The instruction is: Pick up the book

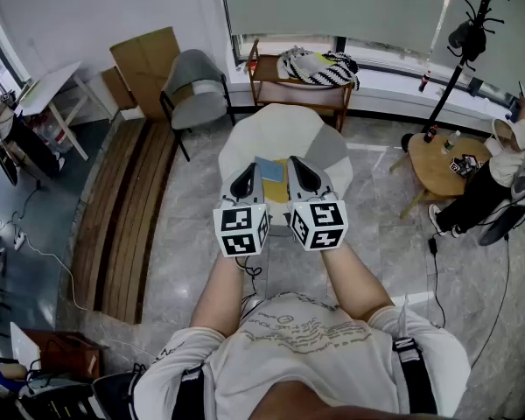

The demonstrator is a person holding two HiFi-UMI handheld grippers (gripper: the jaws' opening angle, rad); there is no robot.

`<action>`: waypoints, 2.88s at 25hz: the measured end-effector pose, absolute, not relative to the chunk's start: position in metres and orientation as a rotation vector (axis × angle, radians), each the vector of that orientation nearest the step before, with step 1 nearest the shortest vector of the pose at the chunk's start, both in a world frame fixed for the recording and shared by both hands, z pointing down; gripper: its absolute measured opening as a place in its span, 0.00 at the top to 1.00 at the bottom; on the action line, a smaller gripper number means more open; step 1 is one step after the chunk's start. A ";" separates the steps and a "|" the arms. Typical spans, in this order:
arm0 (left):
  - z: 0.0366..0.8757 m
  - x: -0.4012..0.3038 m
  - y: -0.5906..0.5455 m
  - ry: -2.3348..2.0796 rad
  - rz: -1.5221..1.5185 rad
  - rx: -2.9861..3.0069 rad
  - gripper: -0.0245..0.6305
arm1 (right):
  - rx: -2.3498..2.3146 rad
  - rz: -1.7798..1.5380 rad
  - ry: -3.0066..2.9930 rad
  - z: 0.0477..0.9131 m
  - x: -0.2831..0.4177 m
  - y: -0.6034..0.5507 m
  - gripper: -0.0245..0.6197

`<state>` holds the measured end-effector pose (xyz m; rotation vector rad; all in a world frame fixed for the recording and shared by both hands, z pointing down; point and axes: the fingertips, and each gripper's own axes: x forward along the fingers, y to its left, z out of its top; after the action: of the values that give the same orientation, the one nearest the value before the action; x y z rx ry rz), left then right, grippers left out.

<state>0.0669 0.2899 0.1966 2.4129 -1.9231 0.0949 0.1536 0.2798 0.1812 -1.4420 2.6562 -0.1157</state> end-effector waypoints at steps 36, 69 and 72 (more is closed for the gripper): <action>0.213 -0.023 0.289 -1.842 0.121 2.456 0.94 | -1.524 -0.119 2.612 0.189 0.074 0.283 0.92; 0.219 -0.034 0.054 -1.891 0.153 2.375 0.94 | -1.474 -0.183 2.651 0.203 0.073 0.039 0.92; 0.220 -0.026 0.026 -1.897 0.158 2.371 0.94 | -1.473 -0.190 2.663 0.208 0.080 0.011 0.92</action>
<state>-0.0258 0.0261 0.2196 2.3714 -1.8967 0.1580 0.0798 0.0108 0.2084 -1.4734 2.6632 -0.1902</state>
